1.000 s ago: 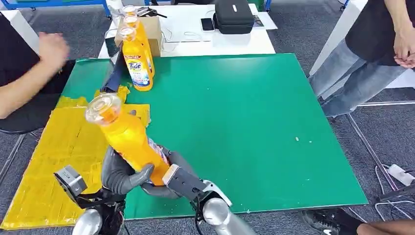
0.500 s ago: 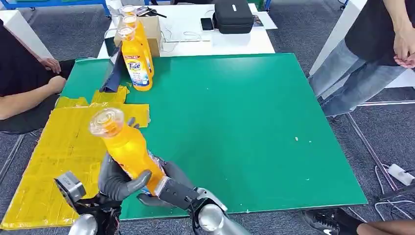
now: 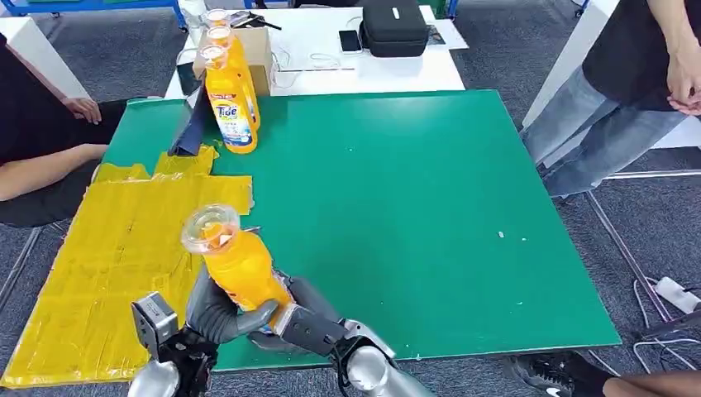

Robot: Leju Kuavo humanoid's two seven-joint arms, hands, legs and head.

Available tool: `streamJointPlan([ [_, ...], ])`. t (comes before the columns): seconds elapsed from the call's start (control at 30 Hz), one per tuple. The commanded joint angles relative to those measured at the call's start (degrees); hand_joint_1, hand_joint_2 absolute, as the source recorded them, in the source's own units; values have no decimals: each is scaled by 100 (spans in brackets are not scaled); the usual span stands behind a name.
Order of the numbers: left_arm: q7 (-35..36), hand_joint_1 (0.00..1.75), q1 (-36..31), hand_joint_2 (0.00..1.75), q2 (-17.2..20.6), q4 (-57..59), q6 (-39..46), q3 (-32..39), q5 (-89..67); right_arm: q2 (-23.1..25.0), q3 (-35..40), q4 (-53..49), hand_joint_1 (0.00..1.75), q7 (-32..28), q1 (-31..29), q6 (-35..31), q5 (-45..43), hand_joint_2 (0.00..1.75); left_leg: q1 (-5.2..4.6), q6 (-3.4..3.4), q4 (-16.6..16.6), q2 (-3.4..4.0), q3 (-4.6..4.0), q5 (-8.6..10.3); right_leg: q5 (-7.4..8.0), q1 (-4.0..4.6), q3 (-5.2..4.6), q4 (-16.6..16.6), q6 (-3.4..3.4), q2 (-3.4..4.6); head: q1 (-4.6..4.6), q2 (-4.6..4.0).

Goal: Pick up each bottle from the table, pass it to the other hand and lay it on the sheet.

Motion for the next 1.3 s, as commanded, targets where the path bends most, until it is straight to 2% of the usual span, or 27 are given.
streamJointPlan([
  [0.03,-181,175,55,175,283,-28,638,-216,-1325,-556,-787,-865,175,115,-3,-372,319,175,-4,3,-6,-18,17,-3,-8,-6,20,-3,-4,-3,2,0],
  [0.07,-217,175,89,175,272,-115,1068,-171,-1920,-604,-978,-1098,0,89,72,-591,521,175,-4,3,-3,-13,9,-2,-5,-6,12,-2,-3,-1,2,0],
  [0.1,-153,175,98,175,184,-211,1961,-132,-3055,-716,-1284,-1453,0,169,220,-580,602,175,-3,3,-3,-16,20,-7,-10,-7,24,-2,-5,3,2,0],
  [0.2,627,175,-110,175,102,58,3700,-195,-5517,-950,-2091,-2004,0,65,577,-451,413,175,-6,6,-2,-35,18,-6,-15,-10,32,-1,-3,-16,2,0],
  [0.27,1212,175,-196,175,161,408,4241,-92,-6509,-1038,-2408,-2267,0,-100,773,-384,407,175,-8,3,-7,-29,10,1,-7,-10,23,-8,-2,-19,2,0],
  [0.3,1473,175,-252,175,206,678,4387,59,-6880,-1072,-2583,-2437,0,-209,867,-462,460,175,-10,3,-13,-52,29,-1,-15,-13,47,-13,-6,-32,-4,0],
  [0.33,1682,175,-304,175,262,916,4415,196,-7344,-1083,-2706,-2572,0,-222,935,-539,476,0,-19,4,-13,-42,20,3,-9,-21,32,-11,-3,-28,-4,0],
  [0.37,2033,175,-364,175,295,1314,4684,379,-8126,-1185,-2796,-2634,0,-176,899,-563,499,0,-16,4,-12,-38,15,2,-6,-17,27,-13,-2,-26,7,0],
  [0.43,2342,175,-522,175,553,1917,4881,519,-8493,-1239,-2975,-2658,0,-207,855,-441,265,0,-23,4,-17,-23,24,0,-5,-23,30,-12,-2,-10,0,0],
  [0.47,3054,175,-715,175,1249,2102,4785,69,-8493,-1292,-2981,-2626,0,-239,805,-362,204,0,-22,3,-19,-19,27,0,-2,-24,32,-15,-1,-6,0,0],
  [0.5,4311,175,-1088,175,1933,2536,4507,-1038,-8493,-1348,-3023,-2572,0,-271,741,-254,47,0,-18,-1,-25,-17,36,1,0,-19,39,-19,-7,-3,0,0],
  [0.53,4428,175,-1202,175,2023,2994,4742,-1199,-8493,-1358,-3069,-2515,0,-279,694,-224,9,0,-22,1,-20,-33,25,6,-2,-22,30,-11,-3,-23,0,0],
  [0.57,4637,175,-1302,175,2049,3404,4286,-1445,-8493,-1378,-3049,-2472,0,-307,653,-162,-1,0,-20,-2,-21,-43,35,5,-7,-21,40,-12,-9,-25,7,0],
  [0.63,4135,175,-1328,175,1932,4001,4464,-971,-8493,-1370,-3017,-2423,0,-317,610,-149,5,0,-15,-5,-26,-25,43,5,-1,-10,41,-18,-10,-7,0,0],
  [0.7,3805,175,-1431,175,1856,4602,3771,-613,-8493,-1398,-2897,-2387,0,-341,550,-88,58,0,-18,-5,-23,-4,48,-2,-1,-11,38,-10,-13,16,-2,0],
  [0.73,3655,175,-1485,175,1838,4862,3843,-500,-8493,-1411,-2859,-2390,0,-339,554,-83,69,0,-18,-4,-17,-5,35,1,0,-12,28,-1,-8,9,-4,0],
  [0.77,3178,175,-1592,175,1781,5345,3357,-209,-8415,-1451,-2791,-2357,0,-345,527,-70,114,0,-13,-5,-15,-1,32,2,2,-7,25,-4,-7,13,2,0],
  [0.83,2781,175,-1647,175,1830,5787,3602,72,-8333,-1462,-2738,-2272,0,-372,508,-80,179,0,-7,-6,-14,-1,35,2,-1,-10,28,-1,-7,16,2,0],
  [0.97,2761,175,-1606,175,1789,5794,3448,223,-8356,-1479,-2721,-2268,0,-381,525,-89,201,0,-11,-7,-21,-10,59,0,-7,-18,70,-3,-9,1,2,0],
  [1.0,2719,175,-1557,175,1839,5836,3385,278,-8361,-1469,-2700,-2236,0,-384,524,-83,206,0,-10,-8,-26,10,78,-6,-5,-17,86,-8,-14,31,0,0],
  [1.07,2082,175,-1393,175,2006,6073,3394,579,-7865,-1469,-2593,-2051,0,-415,448,-59,266,0,-12,-30,-21,8,117,-49,-29,-19,121,-1,-30,20,0,0],
  [1.1,1849,175,-1323,175,2034,6100,3611,688,-7697,-1472,-2569,-1976,0,-448,410,-85,285,0,-13,-19,-32,30,135,-53,-22,-20,129,-8,-32,46,0,0],
  [1.13,1469,0,-1247,0,1983,6053,3787,858,-7388,-1485,-2567,-1936,0,-461,395,-103,284,0,-13,-18,-37,36,150,-55,-29,-20,144,-9,-21,50,0,0],
  [1.2,551,0,-946,0,1863,5462,3630,1115,-6623,-1517,-2599,-1964,0,-542,438,-184,342,0,-15,-16,-50,41,168,-55,-27,-21,161,-13,-26,57,2,0],
  [1.23,280,0,-699,0,1820,4855,3351,1208,-6239,-1487,-2644,-2001,0,-583,484,-222,383,0,-18,-16,-50,32,139,-61,-35,-25,174,-5,-27,43,0,0],
  [1.27,82,0,-432,0,1793,4135,3078,1250,-5908,-1459,-2676,-2062,0,-604,554,-245,441,0,-22,-26,-64,48,147,-69,-44,-26,179,-12,-50,63,0,0],
  [1.3,159,0,-356,0,1795,3904,2944,1244,-5917,-1455,-2676,-2098,0,-606,585,-249,453,0,-27,-21,-69,43,164,-80,-98,-30,195,-1,-47,51,-4,0],
])
